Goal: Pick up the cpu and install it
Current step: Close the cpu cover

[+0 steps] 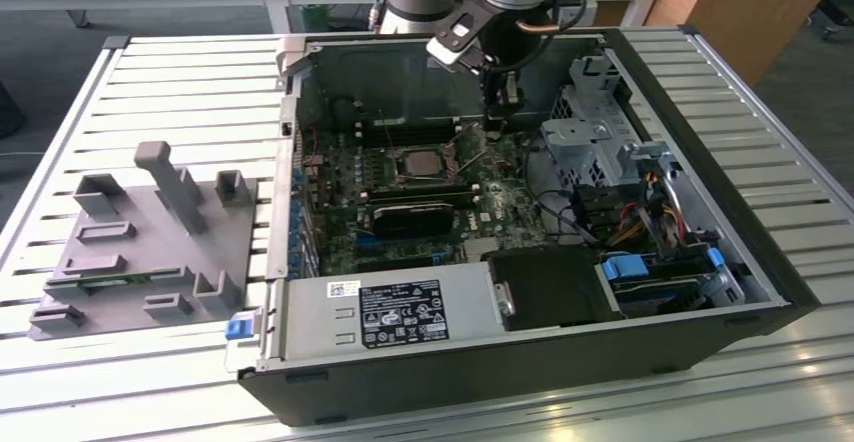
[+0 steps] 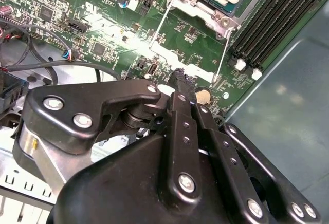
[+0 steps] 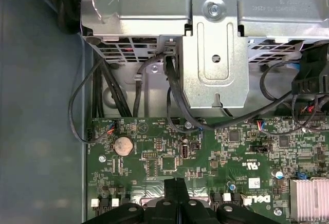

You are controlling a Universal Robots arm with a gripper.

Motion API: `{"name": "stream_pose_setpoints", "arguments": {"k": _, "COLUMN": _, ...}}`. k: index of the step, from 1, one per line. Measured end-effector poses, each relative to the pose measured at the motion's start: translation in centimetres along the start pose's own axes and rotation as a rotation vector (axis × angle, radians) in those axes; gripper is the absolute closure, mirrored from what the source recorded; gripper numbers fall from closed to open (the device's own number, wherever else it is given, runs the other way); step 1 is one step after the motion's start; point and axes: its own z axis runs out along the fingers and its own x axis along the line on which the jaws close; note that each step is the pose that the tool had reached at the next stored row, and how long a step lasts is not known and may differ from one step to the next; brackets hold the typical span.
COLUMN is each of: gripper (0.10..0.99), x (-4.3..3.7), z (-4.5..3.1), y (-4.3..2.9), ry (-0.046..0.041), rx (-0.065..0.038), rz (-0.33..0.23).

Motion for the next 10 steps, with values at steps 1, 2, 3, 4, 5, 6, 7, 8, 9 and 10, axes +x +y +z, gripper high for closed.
{"name": "stream_pose_setpoints", "arguments": {"k": 1, "gripper": 0.980, "x": 0.01, "z": 0.02, "y": 0.00, "ry": 0.0000, "rx": 0.000, "rz": 0.000}}
{"name": "stream_pose_setpoints", "arguments": {"k": 2, "gripper": 0.980, "x": 0.02, "z": 0.03, "y": 0.01, "ry": 0.0001, "rx": 0.000, "rz": 0.000}}
{"name": "stream_pose_setpoints", "arguments": {"k": 3, "gripper": 0.980, "x": 0.03, "z": 0.05, "y": 0.02, "ry": 0.0000, "rx": 0.000, "rz": 0.000}}
{"name": "stream_pose_setpoints", "arguments": {"k": 4, "gripper": 0.980, "x": 0.04, "z": 0.06, "y": 0.04, "ry": 0.0000, "rx": 0.000, "rz": 0.000}}
{"name": "stream_pose_setpoints", "arguments": {"k": 5, "gripper": 0.980, "x": 0.05, "z": 0.08, "y": 0.07, "ry": 0.0000, "rx": 0.000, "rz": 0.000}}
{"name": "stream_pose_setpoints", "arguments": {"k": 6, "gripper": 0.980, "x": 0.06, "z": 0.10, "y": 0.10, "ry": 0.0000, "rx": 0.000, "rz": 0.000}}
{"name": "stream_pose_setpoints", "arguments": {"k": 7, "gripper": 0.980, "x": 0.08, "z": 0.12, "y": 0.16, "ry": 0.0001, "rx": 0.000, "rz": 0.000}}
{"name": "stream_pose_setpoints", "arguments": {"k": 8, "gripper": 0.980, "x": 0.09, "z": 0.15, "y": 0.22, "ry": 0.0002, "rx": 0.000, "rz": 0.000}}
{"name": "stream_pose_setpoints", "arguments": {"k": 9, "gripper": 0.980, "x": 0.10, "z": 0.18, "y": 0.28, "ry": 0.0002, "rx": 0.000, "rz": 0.000}}
{"name": "stream_pose_setpoints", "arguments": {"k": 10, "gripper": 0.980, "x": 0.11, "z": 0.21, "y": 0.35, "ry": 0.0000, "rx": 0.000, "rz": 0.000}}
